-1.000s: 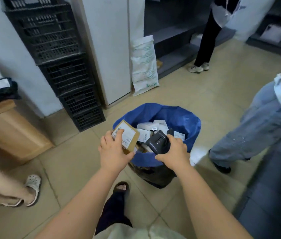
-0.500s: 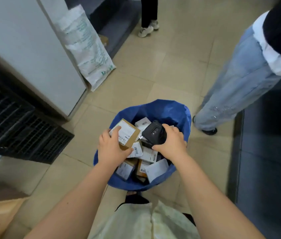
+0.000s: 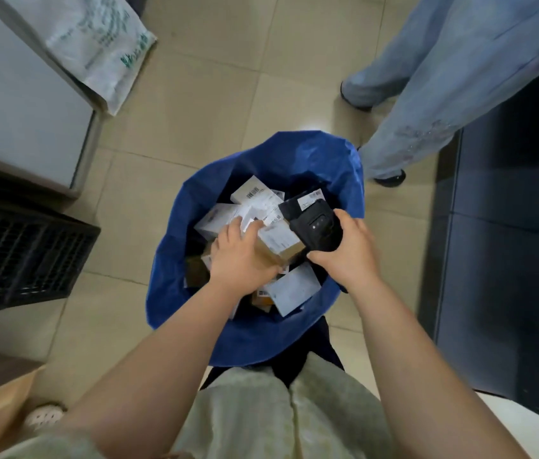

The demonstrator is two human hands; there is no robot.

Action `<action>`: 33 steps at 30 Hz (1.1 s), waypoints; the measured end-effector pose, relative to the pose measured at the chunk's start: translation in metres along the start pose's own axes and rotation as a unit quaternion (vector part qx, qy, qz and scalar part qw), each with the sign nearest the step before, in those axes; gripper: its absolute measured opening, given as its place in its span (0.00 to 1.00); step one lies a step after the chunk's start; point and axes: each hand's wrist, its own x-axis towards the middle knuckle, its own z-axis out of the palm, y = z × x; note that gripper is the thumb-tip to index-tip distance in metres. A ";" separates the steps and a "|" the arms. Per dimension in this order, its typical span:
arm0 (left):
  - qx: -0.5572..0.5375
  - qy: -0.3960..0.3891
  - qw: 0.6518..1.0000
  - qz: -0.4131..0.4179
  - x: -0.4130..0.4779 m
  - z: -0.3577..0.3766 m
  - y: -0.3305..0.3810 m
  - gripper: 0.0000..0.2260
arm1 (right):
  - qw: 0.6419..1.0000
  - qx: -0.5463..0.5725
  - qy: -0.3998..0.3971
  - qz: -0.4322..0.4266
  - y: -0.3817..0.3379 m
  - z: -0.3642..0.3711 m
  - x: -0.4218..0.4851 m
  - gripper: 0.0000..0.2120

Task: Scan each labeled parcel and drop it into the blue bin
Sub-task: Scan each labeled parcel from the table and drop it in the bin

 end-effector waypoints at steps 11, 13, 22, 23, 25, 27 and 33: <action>0.124 0.070 0.990 0.000 -0.001 -0.029 -0.004 0.31 | 0.993 -0.053 -0.069 -0.075 -0.041 -0.006 0.004 0.41; 0.120 0.087 0.989 -0.021 -0.010 -0.042 -0.003 0.31 | 0.989 -0.063 -0.080 -0.104 -0.055 -0.014 0.001 0.40; 0.096 0.172 0.968 -0.154 -0.064 -0.083 0.011 0.31 | 0.946 -0.145 -0.103 -0.272 -0.105 -0.043 -0.020 0.39; 0.088 0.181 0.963 -0.180 -0.072 -0.085 0.012 0.31 | 0.938 -0.152 -0.108 -0.292 -0.108 -0.046 -0.023 0.39; 0.059 0.203 0.948 -0.239 -0.092 -0.087 0.012 0.31 | 0.922 -0.160 -0.120 -0.333 -0.115 -0.051 -0.032 0.41; 0.022 0.238 0.925 -0.295 -0.117 -0.087 0.010 0.31 | 0.901 -0.164 -0.131 -0.380 -0.123 -0.054 -0.043 0.40; -0.070 0.314 0.816 -0.480 -0.215 -0.079 0.016 0.32 | 0.809 -0.190 -0.189 -0.523 -0.149 -0.040 -0.103 0.32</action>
